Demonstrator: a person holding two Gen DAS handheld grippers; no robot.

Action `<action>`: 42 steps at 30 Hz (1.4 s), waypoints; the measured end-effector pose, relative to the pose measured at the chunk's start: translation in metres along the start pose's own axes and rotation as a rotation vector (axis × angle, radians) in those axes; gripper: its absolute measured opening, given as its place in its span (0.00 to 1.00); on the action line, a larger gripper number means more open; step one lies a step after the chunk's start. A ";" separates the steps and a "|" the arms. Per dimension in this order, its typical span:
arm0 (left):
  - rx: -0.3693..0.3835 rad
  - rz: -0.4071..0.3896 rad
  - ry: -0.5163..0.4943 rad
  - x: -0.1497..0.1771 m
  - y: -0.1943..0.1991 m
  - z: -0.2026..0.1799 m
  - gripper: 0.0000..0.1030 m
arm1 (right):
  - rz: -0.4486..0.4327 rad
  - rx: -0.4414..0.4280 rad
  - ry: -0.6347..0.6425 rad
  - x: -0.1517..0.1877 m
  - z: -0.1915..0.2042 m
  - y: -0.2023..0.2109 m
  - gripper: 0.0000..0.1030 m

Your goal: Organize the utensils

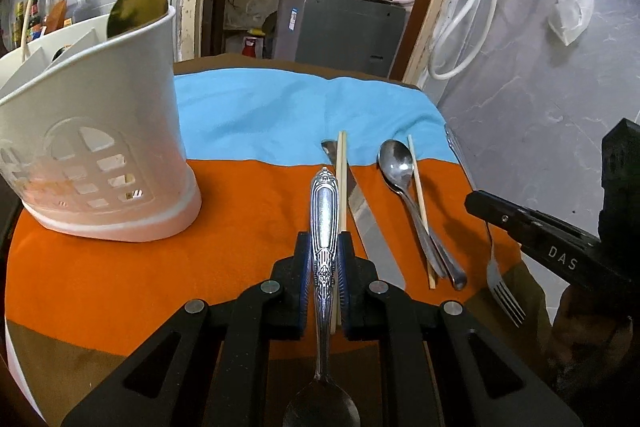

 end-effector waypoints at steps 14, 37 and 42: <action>0.006 -0.105 -0.026 -0.005 0.017 -0.008 0.09 | -0.079 -0.068 -0.030 0.000 0.010 0.020 0.05; -0.005 -0.336 -0.038 -0.013 0.063 -0.010 0.09 | -0.286 -0.159 -0.039 -0.005 0.021 0.055 0.05; -0.005 -0.379 -0.045 -0.018 0.076 -0.012 0.09 | -0.332 -0.153 -0.025 -0.007 0.025 0.067 0.05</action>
Point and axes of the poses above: each gripper's, at about its wrist camera, not at the fingertips, and y roughly against the way its jaws point, z to its left, x to its underside, the point moved 5 cm from there along -y, roughly the way its jaws point, and after that the axes turned 12 degrees about x, right-handed, at the moved point
